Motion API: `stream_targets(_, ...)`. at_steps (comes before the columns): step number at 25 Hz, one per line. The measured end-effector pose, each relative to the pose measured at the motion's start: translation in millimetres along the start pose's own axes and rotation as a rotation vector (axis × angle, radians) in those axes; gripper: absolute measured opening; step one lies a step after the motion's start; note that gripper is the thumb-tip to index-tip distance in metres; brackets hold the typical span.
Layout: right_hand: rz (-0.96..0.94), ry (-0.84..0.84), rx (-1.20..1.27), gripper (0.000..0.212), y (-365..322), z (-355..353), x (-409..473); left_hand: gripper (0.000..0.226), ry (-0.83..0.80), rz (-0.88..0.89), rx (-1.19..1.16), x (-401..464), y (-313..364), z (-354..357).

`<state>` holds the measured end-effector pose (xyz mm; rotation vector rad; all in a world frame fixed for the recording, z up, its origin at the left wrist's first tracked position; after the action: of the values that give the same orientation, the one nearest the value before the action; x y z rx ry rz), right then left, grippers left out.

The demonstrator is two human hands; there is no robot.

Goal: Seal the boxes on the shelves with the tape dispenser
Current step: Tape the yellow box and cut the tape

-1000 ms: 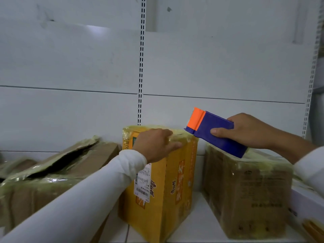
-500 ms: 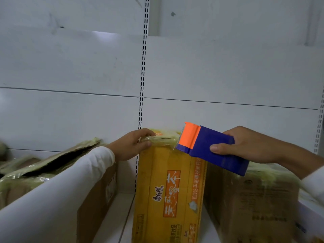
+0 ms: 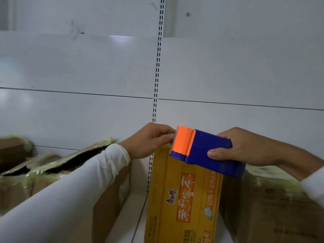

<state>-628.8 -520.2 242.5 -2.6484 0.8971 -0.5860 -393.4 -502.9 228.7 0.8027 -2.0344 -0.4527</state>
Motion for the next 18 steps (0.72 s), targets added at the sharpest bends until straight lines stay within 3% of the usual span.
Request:
stream_targets(4,-0.019,-0.034,-0.003,0.038,-1.7,5.7,9.0,0.023,0.069,-0.038,-0.021,-5.3,-5.6,-4.2)
stream_targets(8,-0.035,-0.053,-0.04,0.033,-5.4,4.1,16.9,0.028,0.044,-0.049,0.05,-8.4,-6.4,-10.6)
stream_targets(15,-0.021,-0.148,-0.06,0.025,-4.6,0.6,28.7,0.018,0.141,-0.057,0.212,-12.6,-10.2,-21.0)
stream_targets(18,-0.018,-0.117,-0.131,0.035,-1.8,-17.3,22.4,0.015,0.247,-0.094,0.184,-18.6,-17.4,-40.8)
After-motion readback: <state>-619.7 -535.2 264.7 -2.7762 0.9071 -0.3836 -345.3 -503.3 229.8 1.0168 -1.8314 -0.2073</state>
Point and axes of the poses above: each hand's wrist, its own x-axis towards the middle knuckle, its own z-axis out of the palm, y = z × x, the point moved 4 cm from there along x, towards the middle knuckle, and after that the axes turned 8 degrees about -x, right-handed, at the moved point
